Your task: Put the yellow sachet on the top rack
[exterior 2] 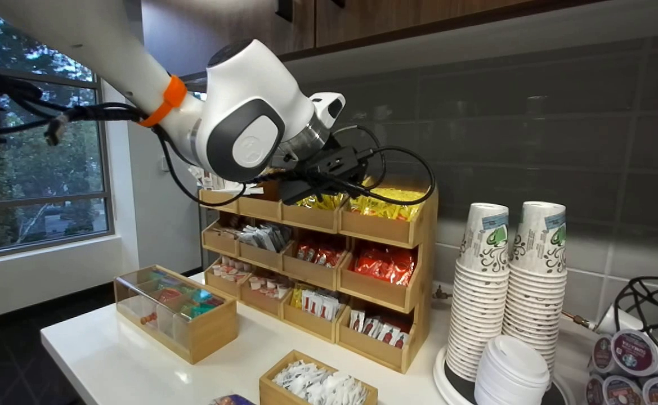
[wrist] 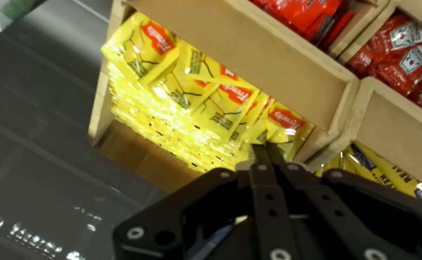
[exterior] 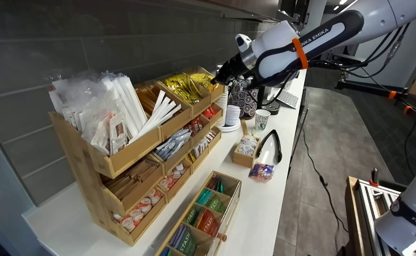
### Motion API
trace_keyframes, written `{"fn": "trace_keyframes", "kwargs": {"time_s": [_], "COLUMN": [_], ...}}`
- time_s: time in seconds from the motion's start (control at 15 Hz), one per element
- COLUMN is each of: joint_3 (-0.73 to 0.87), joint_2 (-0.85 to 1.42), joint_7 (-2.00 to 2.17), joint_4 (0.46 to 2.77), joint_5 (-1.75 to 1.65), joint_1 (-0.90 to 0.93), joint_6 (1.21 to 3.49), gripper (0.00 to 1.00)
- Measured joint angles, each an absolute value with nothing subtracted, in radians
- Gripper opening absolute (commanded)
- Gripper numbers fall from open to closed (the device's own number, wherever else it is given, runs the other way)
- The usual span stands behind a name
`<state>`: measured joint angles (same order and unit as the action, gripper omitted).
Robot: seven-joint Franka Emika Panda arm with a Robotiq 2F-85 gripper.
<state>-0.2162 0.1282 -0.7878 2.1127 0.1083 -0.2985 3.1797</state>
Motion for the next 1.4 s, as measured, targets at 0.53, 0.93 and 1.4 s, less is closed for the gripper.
{"fn": "trace_keyframes", "kwargs": {"time_s": [0.53,0.93,1.4], "joint_3": [-0.262,-0.228,-0.204], "joint_2": [0.218,0.226,0.226], "joint_7": [-0.784,-0.778,-0.763], "joint_4": [2.004,1.992,2.0], "joint_5": [0.181,0.18,0.184], "joint_1": [-0.313,-0.312,-0.302], "joint_6": [3.18,3.18,3.18], "gripper": [0.0,0.0,0.0]}}
